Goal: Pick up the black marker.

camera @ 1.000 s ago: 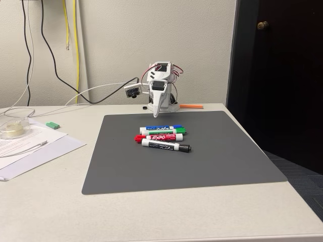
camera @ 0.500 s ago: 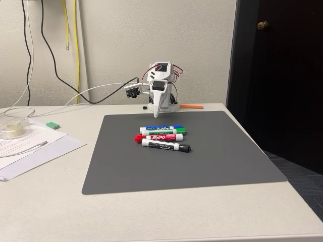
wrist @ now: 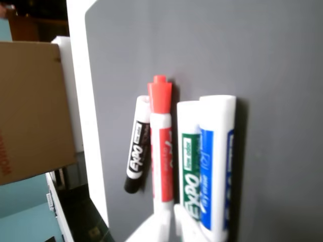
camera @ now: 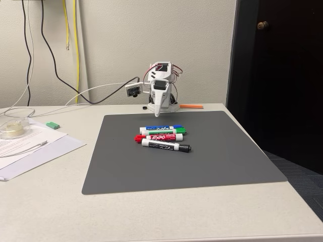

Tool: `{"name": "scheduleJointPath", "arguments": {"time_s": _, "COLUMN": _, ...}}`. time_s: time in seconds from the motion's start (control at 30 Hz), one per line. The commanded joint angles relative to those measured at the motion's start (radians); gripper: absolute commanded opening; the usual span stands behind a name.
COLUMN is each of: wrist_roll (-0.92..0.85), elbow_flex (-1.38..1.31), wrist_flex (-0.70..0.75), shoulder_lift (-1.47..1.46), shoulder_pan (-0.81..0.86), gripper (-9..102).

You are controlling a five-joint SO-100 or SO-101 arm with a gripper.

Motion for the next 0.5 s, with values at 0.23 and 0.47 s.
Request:
{"name": "scheduleJointPath", "arguments": {"time_s": 0.23, "wrist_roll": 0.018, "elbow_flex": -0.184, "wrist_flex": -0.133, "shoulder_lift": -0.184, "shoulder_pan": -0.015, "gripper": 0}}
{"name": "scheduleJointPath", "arguments": {"time_s": 0.47, "wrist_roll": 0.040, "elbow_flex": -1.186, "wrist_flex": 0.262, "shoulder_lift": -1.137, "shoulder_pan": -0.084, "gripper": 0}}
